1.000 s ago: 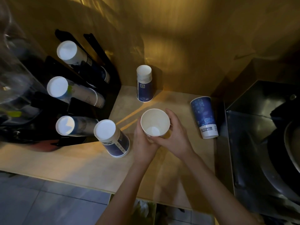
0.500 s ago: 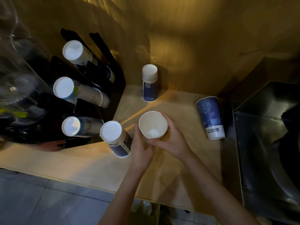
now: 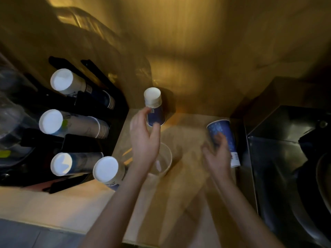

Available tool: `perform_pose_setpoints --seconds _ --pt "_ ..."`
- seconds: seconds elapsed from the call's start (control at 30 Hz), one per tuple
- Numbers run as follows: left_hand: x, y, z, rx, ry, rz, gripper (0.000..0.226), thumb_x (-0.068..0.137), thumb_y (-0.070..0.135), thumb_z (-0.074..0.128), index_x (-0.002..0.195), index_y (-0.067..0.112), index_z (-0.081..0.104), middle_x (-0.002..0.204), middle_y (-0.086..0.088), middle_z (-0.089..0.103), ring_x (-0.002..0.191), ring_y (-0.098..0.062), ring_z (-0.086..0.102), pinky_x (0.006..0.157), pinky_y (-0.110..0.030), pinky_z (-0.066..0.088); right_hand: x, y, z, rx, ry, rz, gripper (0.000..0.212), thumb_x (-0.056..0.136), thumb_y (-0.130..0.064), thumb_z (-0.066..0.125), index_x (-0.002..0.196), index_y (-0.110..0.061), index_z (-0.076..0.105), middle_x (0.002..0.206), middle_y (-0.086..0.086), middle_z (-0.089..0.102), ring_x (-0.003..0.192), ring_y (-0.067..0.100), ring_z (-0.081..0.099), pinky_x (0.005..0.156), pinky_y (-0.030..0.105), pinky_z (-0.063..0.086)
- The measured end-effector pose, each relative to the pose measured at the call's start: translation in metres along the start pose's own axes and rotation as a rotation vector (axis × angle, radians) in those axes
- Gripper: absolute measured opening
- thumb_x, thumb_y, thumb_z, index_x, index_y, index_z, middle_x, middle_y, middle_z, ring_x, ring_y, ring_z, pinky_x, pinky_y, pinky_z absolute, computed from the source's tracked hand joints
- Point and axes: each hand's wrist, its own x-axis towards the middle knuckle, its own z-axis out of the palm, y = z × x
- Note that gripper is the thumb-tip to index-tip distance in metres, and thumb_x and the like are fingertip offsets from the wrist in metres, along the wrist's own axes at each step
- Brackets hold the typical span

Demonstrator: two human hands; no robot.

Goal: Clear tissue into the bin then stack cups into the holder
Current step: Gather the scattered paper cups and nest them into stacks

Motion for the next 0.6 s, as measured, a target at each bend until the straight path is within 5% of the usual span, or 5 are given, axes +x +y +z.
perform_pose_setpoints --seconds 0.17,0.37,0.6 --pt "0.077 -0.023 0.038 0.213 -0.067 0.017 0.055 0.080 0.016 0.060 0.131 0.006 0.042 0.138 -0.017 0.045 0.127 -0.032 0.042 0.104 -0.039 0.036 0.031 0.032 -0.022 -0.590 0.156 -0.027 0.081 0.072 -0.022 0.073 0.139 -0.008 0.029 0.141 0.017 0.041 0.130 0.033 0.035 0.106 0.045 0.032" --pt "0.111 -0.051 0.063 0.479 -0.164 0.024 0.071 0.083 0.029 0.061 0.142 0.014 0.024 0.153 -0.018 0.021 0.138 -0.037 0.025 0.106 -0.049 0.036 0.036 0.060 -0.017 -0.732 0.108 0.077 0.097 0.073 -0.030 0.074 0.144 -0.008 0.011 0.150 0.020 0.025 0.135 0.034 0.029 0.107 0.047 0.035" --pt "0.117 -0.063 0.061 0.593 -0.169 0.088 0.047 0.087 0.026 0.054 0.127 0.004 0.044 0.145 -0.017 0.036 0.126 -0.038 0.041 0.093 -0.050 0.044 0.035 0.064 -0.014 -0.947 0.053 0.054 0.097 0.078 -0.035 0.065 0.144 -0.011 -0.002 0.149 0.019 0.025 0.130 0.028 0.035 0.105 0.037 0.035"
